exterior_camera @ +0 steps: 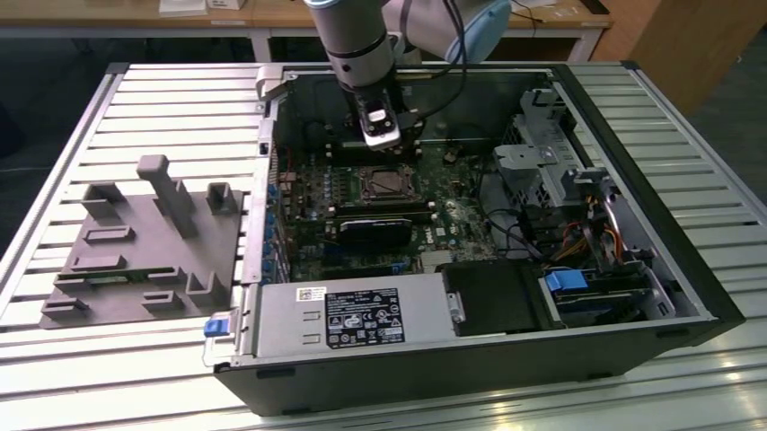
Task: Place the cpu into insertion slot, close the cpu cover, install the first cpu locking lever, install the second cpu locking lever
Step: 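Install the first cpu locking lever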
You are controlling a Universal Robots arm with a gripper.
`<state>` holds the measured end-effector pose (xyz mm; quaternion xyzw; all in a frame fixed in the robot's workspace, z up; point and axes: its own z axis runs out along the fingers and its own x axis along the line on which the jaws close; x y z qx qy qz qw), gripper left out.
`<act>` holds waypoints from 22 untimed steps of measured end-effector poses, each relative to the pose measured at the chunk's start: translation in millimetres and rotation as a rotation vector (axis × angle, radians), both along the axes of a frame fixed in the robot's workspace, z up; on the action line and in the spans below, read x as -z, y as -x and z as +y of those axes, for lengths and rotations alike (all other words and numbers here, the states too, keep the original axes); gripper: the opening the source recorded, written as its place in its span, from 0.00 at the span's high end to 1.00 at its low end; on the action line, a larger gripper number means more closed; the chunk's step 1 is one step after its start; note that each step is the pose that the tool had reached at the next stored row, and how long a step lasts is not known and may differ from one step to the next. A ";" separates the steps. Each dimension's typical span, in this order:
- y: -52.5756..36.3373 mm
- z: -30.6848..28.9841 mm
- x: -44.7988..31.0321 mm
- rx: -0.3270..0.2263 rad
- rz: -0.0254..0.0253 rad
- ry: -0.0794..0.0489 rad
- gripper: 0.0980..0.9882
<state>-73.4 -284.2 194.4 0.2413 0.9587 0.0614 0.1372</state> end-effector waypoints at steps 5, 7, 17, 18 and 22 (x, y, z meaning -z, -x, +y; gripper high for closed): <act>-0.2 -1.6 0.6 -0.008 0.0000 0.001 0.99; -0.2 -3.2 0.6 -0.011 0.0000 0.001 0.99; -0.2 -6.2 1.1 -0.020 -0.0001 0.001 0.99; -0.2 -6.2 1.1 -0.020 0.0000 0.001 0.99; -0.1 -6.3 0.7 -0.021 0.0001 0.001 0.99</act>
